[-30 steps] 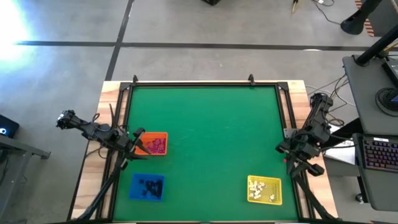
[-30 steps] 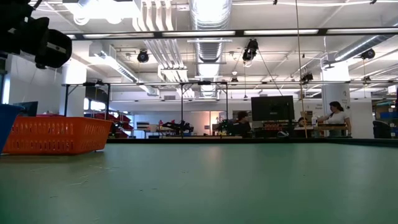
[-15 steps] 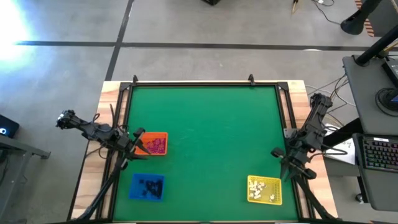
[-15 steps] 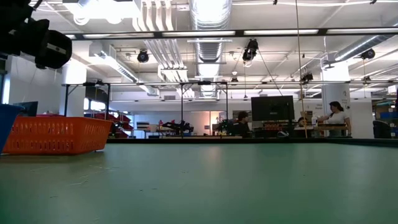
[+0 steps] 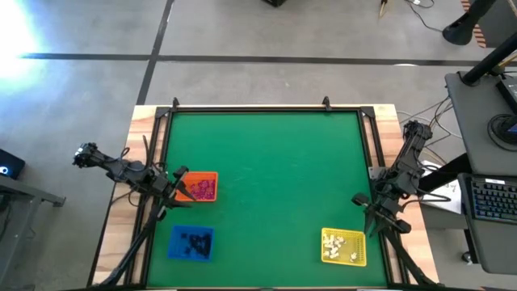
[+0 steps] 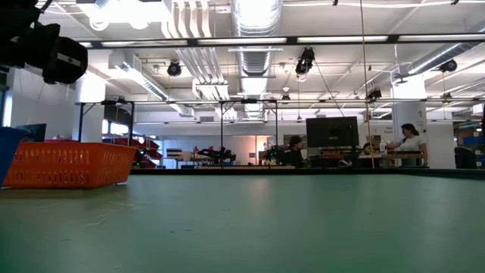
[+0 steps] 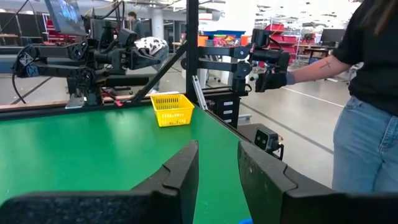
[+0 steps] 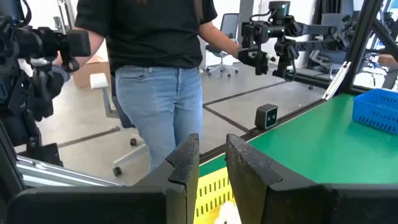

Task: Sort Halloween decoration
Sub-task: Return to Home Position

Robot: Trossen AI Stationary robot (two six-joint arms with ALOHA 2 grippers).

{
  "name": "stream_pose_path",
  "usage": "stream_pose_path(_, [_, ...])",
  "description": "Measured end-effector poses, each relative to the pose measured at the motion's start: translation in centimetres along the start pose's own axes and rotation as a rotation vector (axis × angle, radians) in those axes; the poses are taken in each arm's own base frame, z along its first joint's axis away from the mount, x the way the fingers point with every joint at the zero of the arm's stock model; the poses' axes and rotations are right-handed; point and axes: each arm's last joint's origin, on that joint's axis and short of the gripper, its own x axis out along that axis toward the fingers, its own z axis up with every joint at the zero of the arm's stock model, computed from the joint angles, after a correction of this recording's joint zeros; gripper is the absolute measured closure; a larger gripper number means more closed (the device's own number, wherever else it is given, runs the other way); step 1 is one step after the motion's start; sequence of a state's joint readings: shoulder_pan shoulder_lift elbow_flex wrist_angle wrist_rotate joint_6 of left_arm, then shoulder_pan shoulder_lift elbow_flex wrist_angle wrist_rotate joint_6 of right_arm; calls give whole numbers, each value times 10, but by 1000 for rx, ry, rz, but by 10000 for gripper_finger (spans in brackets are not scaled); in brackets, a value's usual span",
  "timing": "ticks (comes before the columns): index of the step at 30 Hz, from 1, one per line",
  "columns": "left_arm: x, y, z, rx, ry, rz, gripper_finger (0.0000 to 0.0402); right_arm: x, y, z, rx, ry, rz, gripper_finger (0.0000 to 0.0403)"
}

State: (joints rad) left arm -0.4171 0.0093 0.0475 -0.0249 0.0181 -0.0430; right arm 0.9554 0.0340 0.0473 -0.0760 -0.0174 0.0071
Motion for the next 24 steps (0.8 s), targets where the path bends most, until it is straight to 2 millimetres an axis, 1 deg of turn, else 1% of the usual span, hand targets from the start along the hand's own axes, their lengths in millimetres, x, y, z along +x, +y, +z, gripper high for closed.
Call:
stream_pose_path(5, [0,0,0,-2,-1,0,307,0,0,2,-6,-24,2,330])
stream_pose_path(24, [0,0,0,-3,-1,0,307,0,0,2,-8,-27,1,330])
